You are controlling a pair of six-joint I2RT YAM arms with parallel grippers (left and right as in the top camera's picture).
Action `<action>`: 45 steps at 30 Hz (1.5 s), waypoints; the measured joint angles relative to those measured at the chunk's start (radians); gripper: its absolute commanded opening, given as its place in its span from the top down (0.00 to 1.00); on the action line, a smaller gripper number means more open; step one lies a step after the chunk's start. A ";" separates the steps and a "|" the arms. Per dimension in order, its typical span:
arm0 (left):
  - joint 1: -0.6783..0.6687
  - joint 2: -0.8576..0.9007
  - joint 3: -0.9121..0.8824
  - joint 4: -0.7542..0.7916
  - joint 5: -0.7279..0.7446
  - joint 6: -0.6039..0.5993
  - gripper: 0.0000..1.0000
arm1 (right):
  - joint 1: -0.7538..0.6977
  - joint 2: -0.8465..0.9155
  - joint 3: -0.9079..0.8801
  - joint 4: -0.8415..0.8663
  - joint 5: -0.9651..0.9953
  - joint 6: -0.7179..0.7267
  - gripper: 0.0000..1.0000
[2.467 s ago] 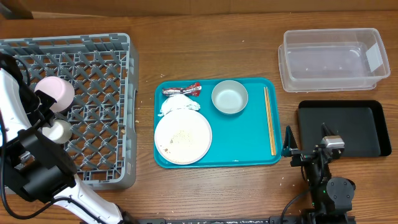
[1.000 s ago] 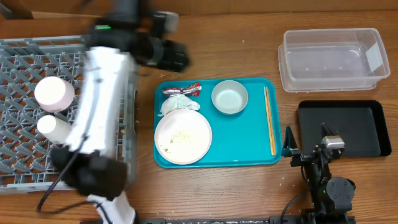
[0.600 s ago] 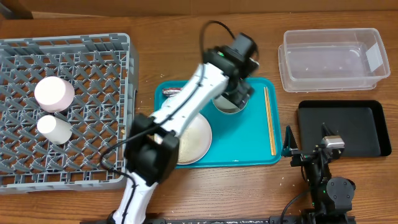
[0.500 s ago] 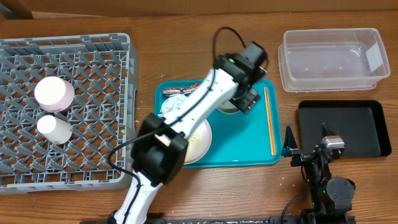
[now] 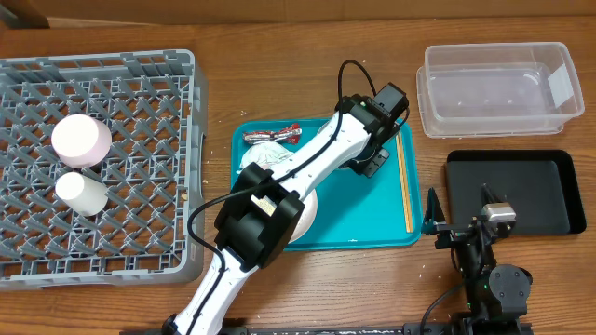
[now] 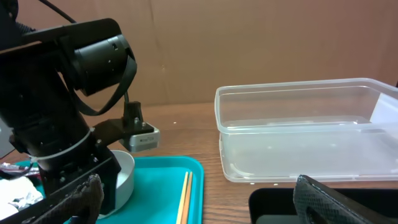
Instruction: Sort waste into correct bins and load items into the dishwasher
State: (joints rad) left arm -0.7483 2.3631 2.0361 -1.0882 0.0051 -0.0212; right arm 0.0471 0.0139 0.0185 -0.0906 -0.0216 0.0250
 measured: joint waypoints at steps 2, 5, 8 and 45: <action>0.002 0.000 0.037 -0.046 -0.007 -0.007 0.96 | 0.000 0.000 0.000 0.000 0.000 0.000 0.00; 0.010 0.002 0.162 -0.162 -0.011 -0.039 0.96 | 0.000 0.000 0.000 0.000 0.000 0.000 0.01; 0.032 0.003 0.347 -0.282 -0.015 -0.078 0.96 | 0.000 0.000 0.000 0.000 0.000 0.000 0.00; 1.326 0.190 0.707 -0.108 1.138 -0.078 0.96 | 0.000 0.000 0.000 0.001 0.000 0.000 0.00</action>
State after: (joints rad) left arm 0.5777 2.5526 2.7434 -1.1965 1.1427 -0.0990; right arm 0.0471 0.0139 0.0185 -0.0898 -0.0216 0.0246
